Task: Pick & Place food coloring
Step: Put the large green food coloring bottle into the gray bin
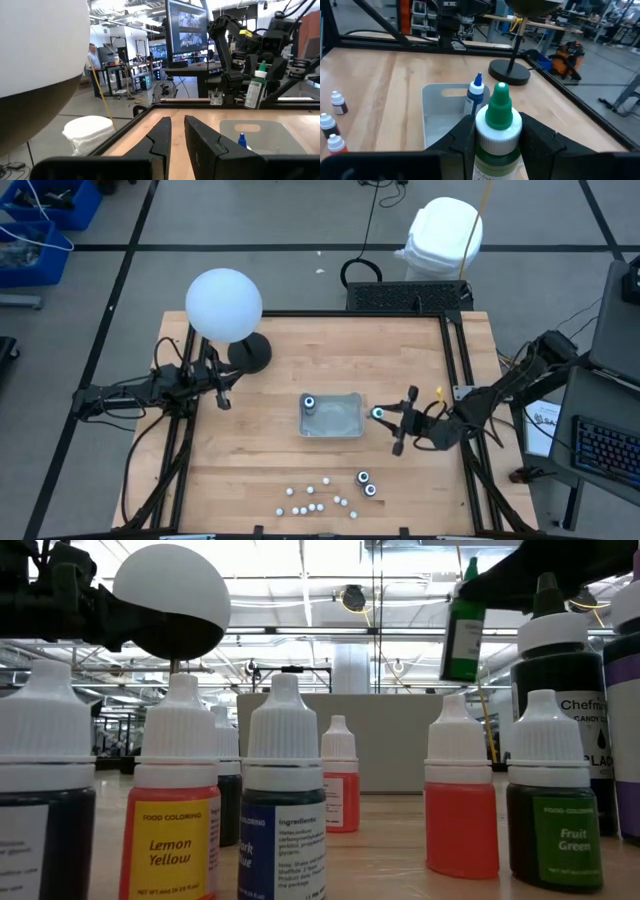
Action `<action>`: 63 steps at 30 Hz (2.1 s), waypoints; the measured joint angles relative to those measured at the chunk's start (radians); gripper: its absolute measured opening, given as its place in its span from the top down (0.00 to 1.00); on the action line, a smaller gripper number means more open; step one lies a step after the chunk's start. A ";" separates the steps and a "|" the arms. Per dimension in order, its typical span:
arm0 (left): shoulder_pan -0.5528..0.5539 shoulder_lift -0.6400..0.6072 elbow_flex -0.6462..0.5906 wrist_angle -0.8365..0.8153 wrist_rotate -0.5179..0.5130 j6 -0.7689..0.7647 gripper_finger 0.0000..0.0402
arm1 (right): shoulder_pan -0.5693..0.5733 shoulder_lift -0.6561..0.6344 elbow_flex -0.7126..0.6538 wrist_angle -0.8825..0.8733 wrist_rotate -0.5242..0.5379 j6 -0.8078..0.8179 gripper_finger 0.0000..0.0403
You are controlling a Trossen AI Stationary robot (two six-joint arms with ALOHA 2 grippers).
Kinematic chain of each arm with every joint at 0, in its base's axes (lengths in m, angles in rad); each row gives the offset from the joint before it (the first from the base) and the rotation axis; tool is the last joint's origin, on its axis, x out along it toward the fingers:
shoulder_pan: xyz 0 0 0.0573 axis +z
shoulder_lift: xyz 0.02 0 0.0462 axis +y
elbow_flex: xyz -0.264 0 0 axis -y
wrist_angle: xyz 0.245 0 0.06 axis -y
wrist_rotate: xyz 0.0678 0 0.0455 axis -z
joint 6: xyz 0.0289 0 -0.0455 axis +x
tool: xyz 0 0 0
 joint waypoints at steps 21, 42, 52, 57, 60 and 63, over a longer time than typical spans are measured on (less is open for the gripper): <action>0.000 0.000 0.000 -0.008 0.000 0.002 0.84 | -0.077 0.000 0.000 0.097 -0.131 -0.052 0.72; 0.000 0.000 0.000 -0.006 0.000 0.001 0.84 | -0.267 0.208 0.172 0.232 -0.367 -0.084 0.72; 0.000 0.000 0.000 -0.007 0.000 0.000 0.84 | -0.278 0.430 0.402 0.204 -0.369 -0.123 0.71; 0.000 0.000 0.000 -0.006 0.000 0.000 0.84 | -0.298 0.521 0.482 0.185 -0.366 -0.097 0.72; 0.000 0.000 0.000 -0.006 0.000 0.000 0.84 | -0.307 0.567 0.509 0.185 -0.367 -0.079 0.71; 0.000 0.000 0.000 -0.007 0.000 0.001 0.84 | -0.319 0.611 0.522 0.198 -0.367 -0.046 0.71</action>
